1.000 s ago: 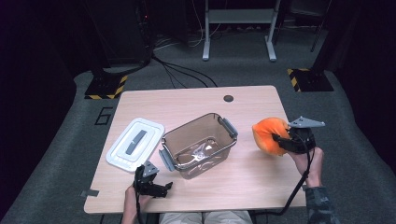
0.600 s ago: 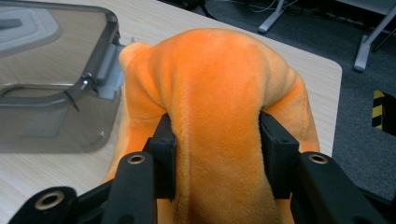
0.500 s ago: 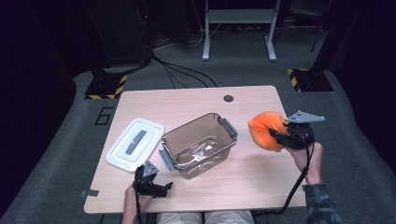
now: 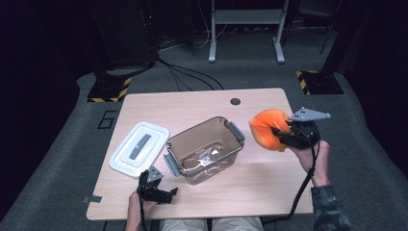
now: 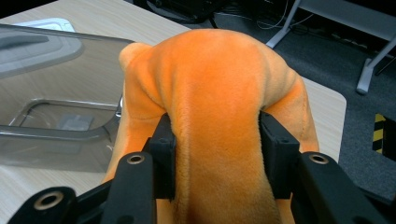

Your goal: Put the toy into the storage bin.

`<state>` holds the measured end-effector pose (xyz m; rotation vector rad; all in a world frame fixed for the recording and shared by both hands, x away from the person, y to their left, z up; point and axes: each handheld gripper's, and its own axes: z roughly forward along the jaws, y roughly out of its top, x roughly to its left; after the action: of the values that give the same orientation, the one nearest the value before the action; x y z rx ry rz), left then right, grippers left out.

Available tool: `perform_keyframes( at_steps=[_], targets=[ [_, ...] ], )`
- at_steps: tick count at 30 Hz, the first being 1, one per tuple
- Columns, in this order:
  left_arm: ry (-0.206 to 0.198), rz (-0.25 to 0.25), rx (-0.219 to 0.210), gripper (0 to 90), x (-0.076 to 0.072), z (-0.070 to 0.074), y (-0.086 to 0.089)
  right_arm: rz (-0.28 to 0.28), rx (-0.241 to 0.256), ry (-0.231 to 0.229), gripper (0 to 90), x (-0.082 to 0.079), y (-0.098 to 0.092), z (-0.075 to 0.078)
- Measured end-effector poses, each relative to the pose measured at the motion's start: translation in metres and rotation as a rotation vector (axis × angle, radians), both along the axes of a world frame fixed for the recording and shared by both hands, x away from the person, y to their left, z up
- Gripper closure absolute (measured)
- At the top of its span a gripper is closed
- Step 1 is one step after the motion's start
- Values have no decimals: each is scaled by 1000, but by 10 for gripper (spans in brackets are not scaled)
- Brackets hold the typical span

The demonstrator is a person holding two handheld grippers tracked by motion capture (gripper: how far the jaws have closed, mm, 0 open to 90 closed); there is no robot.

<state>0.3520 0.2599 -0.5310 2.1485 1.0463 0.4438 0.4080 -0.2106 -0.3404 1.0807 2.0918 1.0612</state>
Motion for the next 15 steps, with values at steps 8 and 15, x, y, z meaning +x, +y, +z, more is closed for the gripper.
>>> perform_keyframes(
  at_steps=[8, 15],
  targets=[
    [0, 0, 0, 4, 0, 0, 0, 21, -5, -24, 557, -1, 9, 13],
    [0, 1, 0, 4, 0, 0, 0, 43, -4, -38, 556, 0, 18, 24]
  ],
)
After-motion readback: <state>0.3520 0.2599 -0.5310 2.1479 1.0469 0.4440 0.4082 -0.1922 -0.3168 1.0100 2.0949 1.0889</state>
